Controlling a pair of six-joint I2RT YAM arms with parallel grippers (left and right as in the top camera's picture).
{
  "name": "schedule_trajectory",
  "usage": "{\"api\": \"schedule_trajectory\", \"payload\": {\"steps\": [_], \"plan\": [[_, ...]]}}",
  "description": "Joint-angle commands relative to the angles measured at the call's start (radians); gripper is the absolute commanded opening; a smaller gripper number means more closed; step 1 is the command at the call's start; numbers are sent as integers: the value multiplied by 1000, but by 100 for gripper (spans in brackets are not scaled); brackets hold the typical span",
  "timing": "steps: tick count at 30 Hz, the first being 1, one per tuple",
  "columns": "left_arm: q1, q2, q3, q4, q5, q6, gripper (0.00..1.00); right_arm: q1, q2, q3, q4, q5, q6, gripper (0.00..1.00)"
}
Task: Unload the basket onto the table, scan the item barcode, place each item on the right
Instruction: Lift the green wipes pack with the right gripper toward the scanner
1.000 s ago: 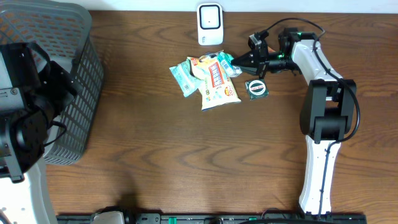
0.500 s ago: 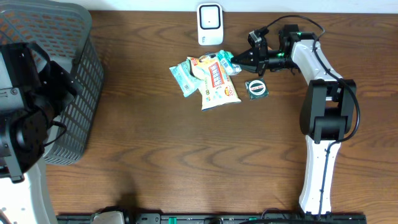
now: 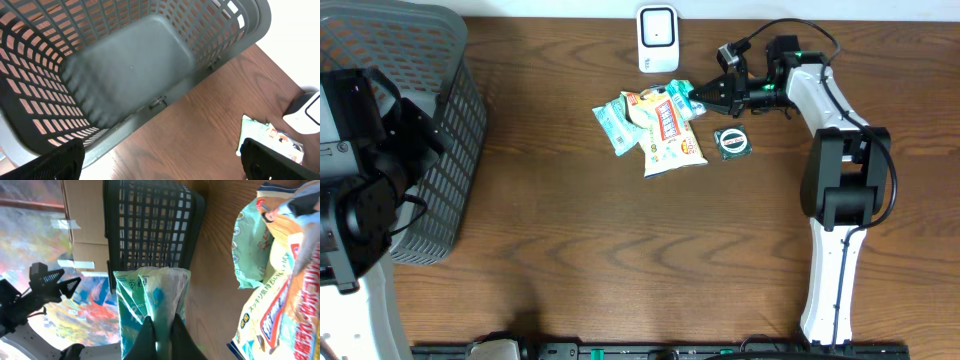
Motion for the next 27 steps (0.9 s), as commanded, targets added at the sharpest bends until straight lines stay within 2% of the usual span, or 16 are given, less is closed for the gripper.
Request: {"api": "schedule_trajectory", "payload": {"steps": [1, 9, 12, 18, 24, 27], "plan": [[5, 1, 7, -3, -3, -9, 98, 21, -23, 1, 13, -31, -21, 1], [5, 1, 7, -2, -3, -9, 98, 38, -23, 1, 29, -27, -21, 1], [5, 1, 7, -2, -3, -9, 98, 56, -23, 1, 29, 37, -21, 1], [5, 1, 7, -3, -3, -9, 98, 114, -25, 34, 74, 369, 34, 1], [5, 1, 7, -2, -2, -9, 98, 158, -25, 245, 85, 552, 54, 1], [5, 1, 7, -2, -3, -9, 98, 187, -25, 345, 112, 798, 89, 1]]}}
